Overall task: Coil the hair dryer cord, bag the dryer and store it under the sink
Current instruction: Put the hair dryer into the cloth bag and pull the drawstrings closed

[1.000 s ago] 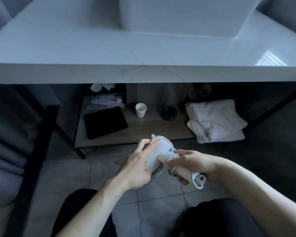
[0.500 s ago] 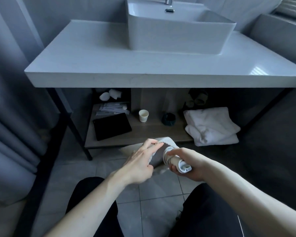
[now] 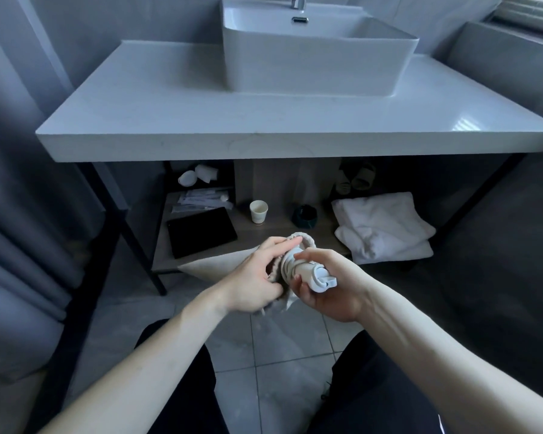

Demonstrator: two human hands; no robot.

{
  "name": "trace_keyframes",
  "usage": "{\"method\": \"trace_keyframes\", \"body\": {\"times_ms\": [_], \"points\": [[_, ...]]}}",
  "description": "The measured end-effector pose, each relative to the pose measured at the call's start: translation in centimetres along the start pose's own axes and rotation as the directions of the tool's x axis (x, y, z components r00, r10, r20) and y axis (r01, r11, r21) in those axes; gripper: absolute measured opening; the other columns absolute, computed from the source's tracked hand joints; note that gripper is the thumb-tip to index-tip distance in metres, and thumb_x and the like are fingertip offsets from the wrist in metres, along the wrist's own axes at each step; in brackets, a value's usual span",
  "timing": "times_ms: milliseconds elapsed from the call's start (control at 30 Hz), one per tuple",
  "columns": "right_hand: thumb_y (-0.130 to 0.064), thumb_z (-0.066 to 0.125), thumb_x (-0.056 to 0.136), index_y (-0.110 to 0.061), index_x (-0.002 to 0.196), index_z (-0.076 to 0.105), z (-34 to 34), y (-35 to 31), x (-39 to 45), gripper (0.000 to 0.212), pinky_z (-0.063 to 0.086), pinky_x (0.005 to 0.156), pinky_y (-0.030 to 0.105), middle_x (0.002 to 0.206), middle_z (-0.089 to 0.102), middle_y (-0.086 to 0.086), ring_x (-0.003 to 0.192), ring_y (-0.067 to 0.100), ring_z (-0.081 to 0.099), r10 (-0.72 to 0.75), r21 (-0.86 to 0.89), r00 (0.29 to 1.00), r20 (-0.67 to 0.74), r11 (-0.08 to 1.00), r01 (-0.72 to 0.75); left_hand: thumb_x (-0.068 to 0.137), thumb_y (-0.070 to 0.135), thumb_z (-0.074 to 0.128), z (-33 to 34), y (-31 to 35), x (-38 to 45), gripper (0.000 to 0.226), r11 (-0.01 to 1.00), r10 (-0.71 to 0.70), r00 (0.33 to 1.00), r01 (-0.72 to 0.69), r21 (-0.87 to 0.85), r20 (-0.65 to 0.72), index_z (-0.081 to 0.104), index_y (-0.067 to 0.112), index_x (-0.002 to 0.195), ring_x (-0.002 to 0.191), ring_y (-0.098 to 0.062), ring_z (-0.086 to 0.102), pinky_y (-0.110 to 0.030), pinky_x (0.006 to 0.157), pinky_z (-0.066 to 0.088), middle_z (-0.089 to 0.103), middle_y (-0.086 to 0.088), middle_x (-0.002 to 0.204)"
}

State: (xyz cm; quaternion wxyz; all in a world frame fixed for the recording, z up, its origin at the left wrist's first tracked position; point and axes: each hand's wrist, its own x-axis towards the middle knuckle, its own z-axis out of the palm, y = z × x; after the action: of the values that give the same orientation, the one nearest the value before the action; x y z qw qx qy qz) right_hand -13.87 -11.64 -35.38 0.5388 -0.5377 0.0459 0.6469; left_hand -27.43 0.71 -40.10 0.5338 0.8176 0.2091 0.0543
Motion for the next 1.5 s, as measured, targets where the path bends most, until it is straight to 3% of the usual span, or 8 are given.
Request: {"method": "trace_keyframes", "body": {"times_ms": [133, 267, 467, 733, 900, 1067, 1267, 1500], "points": [[-0.016, 0.065, 0.096, -0.005, 0.109, 0.061, 0.1, 0.4, 0.2, 0.017, 0.056, 0.044, 0.02, 0.082, 0.066, 0.01, 0.057, 0.014, 0.064, -0.003, 0.018, 1.0, -0.004, 1.0, 0.003, 0.074, -0.011, 0.052, -0.8, 0.8, -0.3, 0.097, 0.998, 0.057, 0.998, -0.057, -0.025, -0.004, 0.048, 0.038, 0.156, 0.137, -0.022, 0.06, -0.048, 0.093, 0.064, 0.044, 0.025, 0.155], [-0.011, 0.058, 0.101, -0.006, 0.087, 0.069, 0.2, 1.2, 0.4, 0.018, 0.055, 0.05, 0.016, 0.067, 0.073, 0.007, 0.051, 0.009, 0.068, -0.126, -0.023, 0.991, -0.034, 0.992, 0.126, 0.075, -0.017, 0.049, 0.0, 2.1, -1.1, 0.094, 0.984, 0.124, 0.992, -0.128, 0.127, 0.038, 0.05, 0.029, 0.157, 0.142, 0.004, 0.044, -0.008, 0.105, 0.04, 0.046, 0.026, 0.15], [0.0, 0.038, 0.107, -0.006, 0.082, 0.061, 0.6, 2.2, 0.1, 0.034, 0.057, 0.053, 0.022, 0.066, 0.073, 0.009, 0.06, 0.012, 0.074, -0.258, -0.165, 0.964, 0.063, 0.95, 0.265, 0.079, -0.015, 0.052, 0.9, 2.0, -1.8, 0.092, 0.967, 0.157, 0.987, -0.159, 0.199, 0.027, 0.05, 0.035, 0.156, 0.136, -0.005, 0.052, -0.018, 0.108, 0.045, 0.047, 0.023, 0.151], [-0.009, 0.068, 0.092, -0.008, 0.103, 0.069, 0.2, 3.5, 1.6, 0.012, 0.059, 0.058, 0.034, 0.083, 0.073, 0.011, 0.074, 0.026, 0.075, -0.32, -0.431, 0.939, -0.128, 0.87, 0.238, 0.081, -0.016, 0.048, 0.5, 2.7, -2.2, 0.094, 0.976, 0.105, 0.991, -0.118, 0.181, 0.079, 0.044, 0.033, 0.161, 0.122, 0.016, 0.051, 0.0, 0.089, 0.035, 0.043, 0.022, 0.157], [-0.023, 0.068, 0.078, -0.011, 0.095, 0.07, 0.5, 2.3, 1.1, 0.021, 0.06, 0.08, 0.042, 0.091, 0.07, 0.013, 0.085, 0.025, 0.071, -0.205, -0.79, 0.979, -0.015, 0.602, 0.114, 0.077, -0.017, 0.045, 0.1, 2.5, -2.4, 0.099, 0.977, 0.101, 0.989, -0.118, 0.175, 0.106, 0.044, 0.038, 0.16, 0.143, 0.001, 0.044, -0.008, 0.102, 0.036, 0.042, 0.025, 0.157], [-0.015, 0.053, 0.09, -0.019, 0.075, 0.062, 1.7, 2.3, 1.2, 0.018, 0.044, 0.052, 0.028, 0.067, 0.061, 0.007, 0.058, 0.021, 0.059, -0.149, -0.959, 0.989, -0.017, 0.281, 0.026, 0.076, -0.015, 0.046, 0.4, 1.7, -2.9, 0.1, 0.984, 0.078, 0.99, -0.096, 0.153, 0.117, 0.044, 0.041, 0.159, 0.145, -0.001, 0.044, -0.022, 0.112, 0.042, 0.043, 0.027, 0.155], [-0.02, 0.071, 0.078, -0.009, 0.091, 0.073, 0.5, 2.6, 3.4, 0.017, 0.062, 0.064, 0.03, 0.084, 0.075, 0.015, 0.074, 0.023, 0.077, -0.106, -0.81, 0.994, -0.014, 0.585, 0.051, 0.076, -0.014, 0.045, 0.4, 0.1, -4.0, 0.098, 0.992, 0.027, 0.998, -0.034, 0.125, 0.054, 0.046, 0.041, 0.158, 0.144, 0.002, 0.043, -0.02, 0.115, 0.037, 0.046, 0.026, 0.152], [-0.023, 0.053, 0.097, -0.019, 0.084, 0.065, 0.7, 2.1, 3.9, 0.018, 0.048, 0.044, 0.018, 0.064, 0.067, -0.005, 0.048, 0.007, 0.064, -0.094, -0.697, 0.995, 0.022, 0.713, 0.083, 0.076, -0.016, 0.042, -0.4, 0.4, -3.9, 0.099, 0.994, 0.048, 0.998, -0.051, 0.101, 0.029, 0.049, 0.043, 0.155, 0.145, 0.004, 0.042, -0.02, 0.111, 0.045, 0.045, 0.03, 0.153]]}}
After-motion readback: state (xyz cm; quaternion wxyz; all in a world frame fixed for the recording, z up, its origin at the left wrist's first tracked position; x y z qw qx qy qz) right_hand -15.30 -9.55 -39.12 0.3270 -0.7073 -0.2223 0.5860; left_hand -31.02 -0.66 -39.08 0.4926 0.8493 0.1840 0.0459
